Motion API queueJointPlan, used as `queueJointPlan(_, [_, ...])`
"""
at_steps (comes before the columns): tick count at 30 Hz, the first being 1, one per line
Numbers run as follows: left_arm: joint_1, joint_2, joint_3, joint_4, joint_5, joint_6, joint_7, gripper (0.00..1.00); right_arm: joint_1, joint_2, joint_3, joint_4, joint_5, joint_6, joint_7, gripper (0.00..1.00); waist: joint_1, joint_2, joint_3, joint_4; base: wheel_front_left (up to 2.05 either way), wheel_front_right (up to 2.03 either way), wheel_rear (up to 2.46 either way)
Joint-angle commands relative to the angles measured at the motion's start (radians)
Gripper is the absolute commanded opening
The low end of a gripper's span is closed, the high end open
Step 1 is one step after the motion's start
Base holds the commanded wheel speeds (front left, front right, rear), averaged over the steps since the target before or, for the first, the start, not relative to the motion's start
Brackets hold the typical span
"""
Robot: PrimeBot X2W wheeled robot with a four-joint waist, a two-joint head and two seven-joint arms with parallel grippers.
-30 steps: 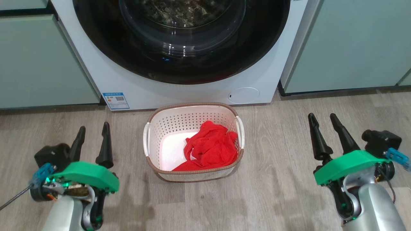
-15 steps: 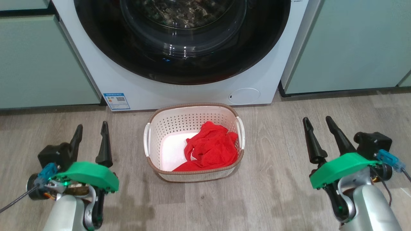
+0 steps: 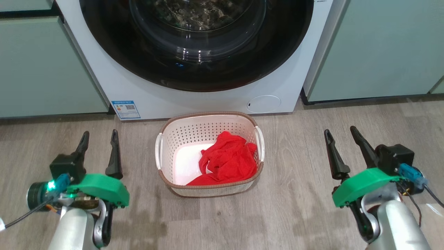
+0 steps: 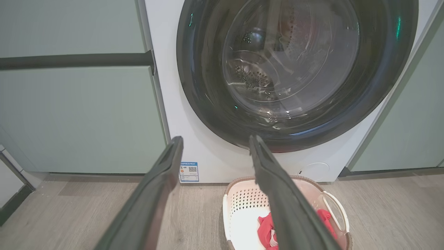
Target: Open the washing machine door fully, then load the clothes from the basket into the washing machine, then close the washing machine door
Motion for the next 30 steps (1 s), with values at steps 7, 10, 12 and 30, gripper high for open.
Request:
queueJointPlan(7, [-0.058, 0.023, 0.029, -0.025, 0.005, 0.01, -0.001, 1.0, -0.044, -0.001, 0.024, -0.02, 0.001, 0.0, -0.017, 1.0, 0.0, 0.0, 0.001, 0.003, 0.0, 0.0, 0.0])
queueJointPlan(10, [-0.058, 0.023, 0.028, -0.024, 0.001, 0.012, 0.001, 1.0, -0.045, -0.001, 0.023, -0.018, 0.003, 0.0, -0.018, 1.0, 0.0, 0.0, 0.001, 0.003, 0.0, 0.0, 0.0])
queueJointPlan(12, [-0.057, 0.024, 0.027, -0.023, -0.001, 0.014, 0.002, 1.0, -0.045, -0.001, 0.023, -0.016, 0.005, 0.0, -0.018, 1.0, 0.0, 0.0, 0.0, 0.003, 0.0, 0.0, 0.0])
queueJointPlan(30, [-0.057, 0.039, 0.007, -0.028, -0.009, 0.014, 0.011, 1.0, -0.052, 0.0, 0.024, -0.014, 0.006, 0.0, -0.026, 1.0, 0.0, 0.0, -0.002, 0.003, 0.0, 0.0, 0.0])
